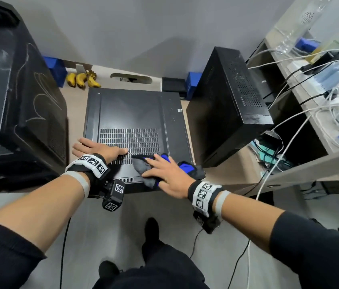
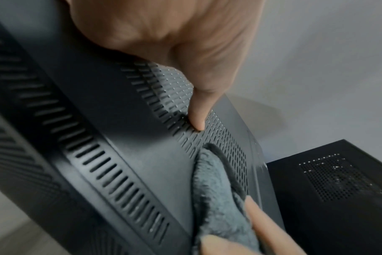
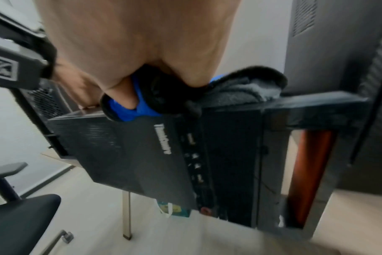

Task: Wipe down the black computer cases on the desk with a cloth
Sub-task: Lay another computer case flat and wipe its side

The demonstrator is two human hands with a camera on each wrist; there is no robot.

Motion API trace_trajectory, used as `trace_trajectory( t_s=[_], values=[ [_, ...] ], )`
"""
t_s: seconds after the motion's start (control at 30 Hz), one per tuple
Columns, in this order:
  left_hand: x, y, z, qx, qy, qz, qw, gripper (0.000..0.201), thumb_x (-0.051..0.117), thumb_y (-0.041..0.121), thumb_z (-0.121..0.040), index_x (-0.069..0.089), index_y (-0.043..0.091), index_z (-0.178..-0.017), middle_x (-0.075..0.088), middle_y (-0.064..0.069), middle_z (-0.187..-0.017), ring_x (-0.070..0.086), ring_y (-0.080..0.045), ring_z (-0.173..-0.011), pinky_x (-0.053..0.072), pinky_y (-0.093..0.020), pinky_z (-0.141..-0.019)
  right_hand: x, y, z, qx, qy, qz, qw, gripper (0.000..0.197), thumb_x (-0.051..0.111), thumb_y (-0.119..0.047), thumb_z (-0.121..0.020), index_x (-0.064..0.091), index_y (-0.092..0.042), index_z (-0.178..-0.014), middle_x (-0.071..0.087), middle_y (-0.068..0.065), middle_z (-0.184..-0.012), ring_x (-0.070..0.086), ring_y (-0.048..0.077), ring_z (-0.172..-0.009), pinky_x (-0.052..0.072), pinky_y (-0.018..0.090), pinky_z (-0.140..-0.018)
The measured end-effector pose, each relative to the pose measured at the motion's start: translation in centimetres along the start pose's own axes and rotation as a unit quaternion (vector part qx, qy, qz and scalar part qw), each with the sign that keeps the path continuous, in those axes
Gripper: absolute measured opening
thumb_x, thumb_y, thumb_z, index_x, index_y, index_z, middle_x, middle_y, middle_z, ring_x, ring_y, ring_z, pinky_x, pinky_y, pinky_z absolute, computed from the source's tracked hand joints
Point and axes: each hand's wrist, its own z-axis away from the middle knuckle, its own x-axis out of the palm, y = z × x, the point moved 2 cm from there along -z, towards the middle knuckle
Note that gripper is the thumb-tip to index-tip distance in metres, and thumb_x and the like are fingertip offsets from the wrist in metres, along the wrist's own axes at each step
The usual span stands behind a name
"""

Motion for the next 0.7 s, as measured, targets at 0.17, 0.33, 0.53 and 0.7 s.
trace_trajectory(
  t_s=[0.17,0.33,0.53,0.7],
  values=[
    [-0.5,0.0,0.0,0.007,-0.016,-0.018,1.0,0.158,0.087,0.068,-0.051,-0.012,0.006,-0.157,-0.005,-0.017,-0.163,-0.002,-0.033,-0.152,0.004,-0.051,-0.124,0.6,2.6,3.5,0.051,0.065,0.054,0.995,0.061,0.048,-0.021,-0.092,0.037,-0.041,-0.149,0.011,-0.003,-0.166,0.0,0.026,-0.154,-0.001,0.052,-0.121],
    [-0.6,0.0,0.3,0.016,-0.03,-0.021,0.999,0.157,0.086,0.068,-0.054,-0.016,0.006,-0.156,-0.011,-0.018,-0.164,-0.008,-0.033,-0.153,0.0,-0.052,-0.124,-1.2,7.2,2.3,0.204,0.13,0.048,0.969,0.057,0.045,-0.029,-0.097,0.031,-0.034,-0.152,0.006,0.007,-0.166,0.006,0.031,-0.152,0.018,0.059,-0.119],
    [-0.5,-0.1,0.3,0.024,-0.014,-0.02,0.999,0.158,0.086,0.069,-0.053,-0.015,0.006,-0.156,-0.009,-0.017,-0.164,-0.008,-0.032,-0.153,-0.001,-0.051,-0.124,-0.8,4.7,-0.3,0.247,0.14,0.03,0.959,0.065,0.048,-0.027,-0.095,0.025,-0.034,-0.155,-0.002,0.007,-0.167,-0.005,0.033,-0.153,0.003,0.059,-0.121],
    [-0.7,-0.2,0.1,0.023,-0.021,-0.014,0.999,0.159,0.086,0.07,-0.051,-0.015,0.007,-0.157,-0.009,-0.018,-0.164,-0.007,-0.033,-0.153,0.0,-0.052,-0.123,2.5,0.1,2.0,0.085,0.139,0.032,0.986,0.065,0.052,-0.015,-0.084,0.044,-0.028,-0.147,0.021,0.008,-0.164,0.009,0.034,-0.152,0.006,0.057,-0.12]
  ],
)
